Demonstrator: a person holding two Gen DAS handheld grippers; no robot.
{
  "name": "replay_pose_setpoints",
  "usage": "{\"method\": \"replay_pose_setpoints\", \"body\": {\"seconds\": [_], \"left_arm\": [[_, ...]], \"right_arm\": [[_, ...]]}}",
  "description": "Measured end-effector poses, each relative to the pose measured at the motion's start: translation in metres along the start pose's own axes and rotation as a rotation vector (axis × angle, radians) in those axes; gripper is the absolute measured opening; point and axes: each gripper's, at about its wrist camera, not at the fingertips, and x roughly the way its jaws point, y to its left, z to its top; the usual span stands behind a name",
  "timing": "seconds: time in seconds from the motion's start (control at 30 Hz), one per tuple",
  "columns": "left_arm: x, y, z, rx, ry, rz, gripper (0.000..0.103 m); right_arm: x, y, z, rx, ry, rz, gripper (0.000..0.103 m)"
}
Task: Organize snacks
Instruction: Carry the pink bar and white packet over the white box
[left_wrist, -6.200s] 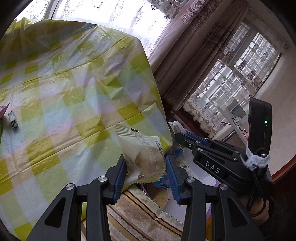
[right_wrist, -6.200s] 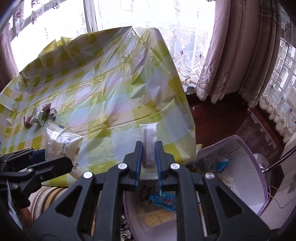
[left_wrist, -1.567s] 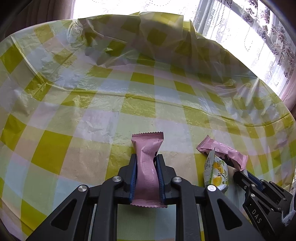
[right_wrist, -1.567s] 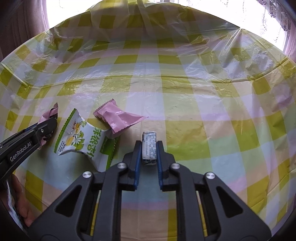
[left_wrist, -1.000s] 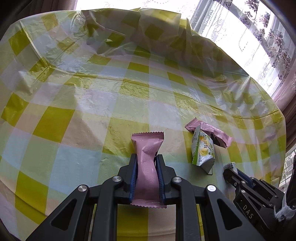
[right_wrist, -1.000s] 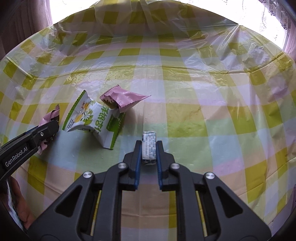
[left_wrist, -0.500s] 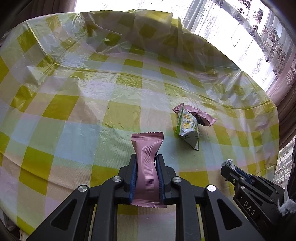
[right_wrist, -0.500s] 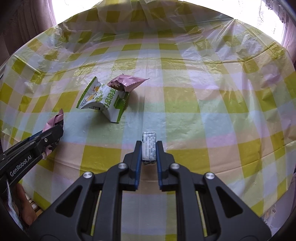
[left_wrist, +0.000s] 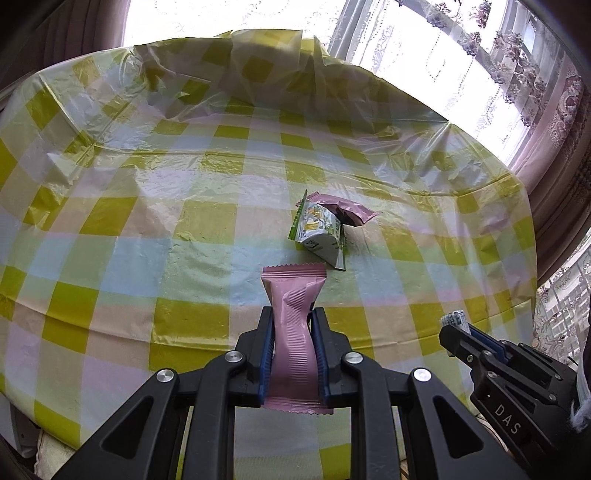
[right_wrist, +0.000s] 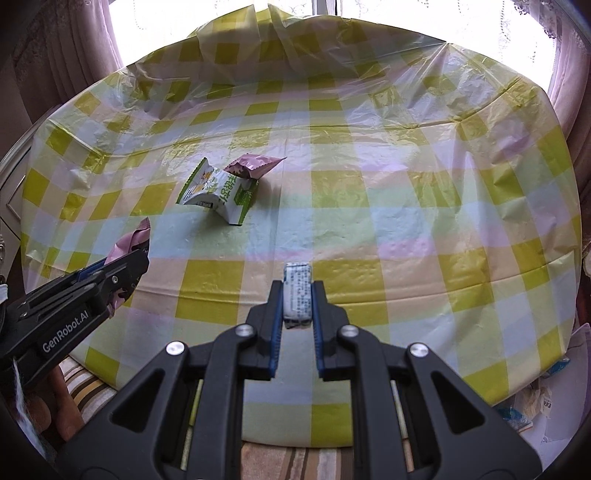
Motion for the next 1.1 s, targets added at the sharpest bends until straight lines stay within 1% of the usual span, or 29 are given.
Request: {"method": "replay_pose_setpoints", "body": {"seconds": [0.23,0.6,0.93,1.1], "left_arm": [[-0.007,-0.029,-0.009,0.057,0.007,-0.028,0.021],[-0.014,-0.078,-0.025,0.157,0.032,-0.088,0.021],[-0.017,-0.121,-0.038,0.236,0.058,-0.146,0.021],[-0.016,-0.142,-0.043,0.275,0.078,-0.182,0.021]], "right_arm": [[-0.021,-0.022,-0.012,0.030,-0.014,-0.002,0.017],[-0.046,-0.063,-0.030,0.070,-0.028,-0.032,0.017],[-0.064,-0.114,-0.049,0.115,-0.030,-0.098,0.017],[-0.071,-0.143,-0.057,0.137,-0.028,-0.146,0.017]]}}
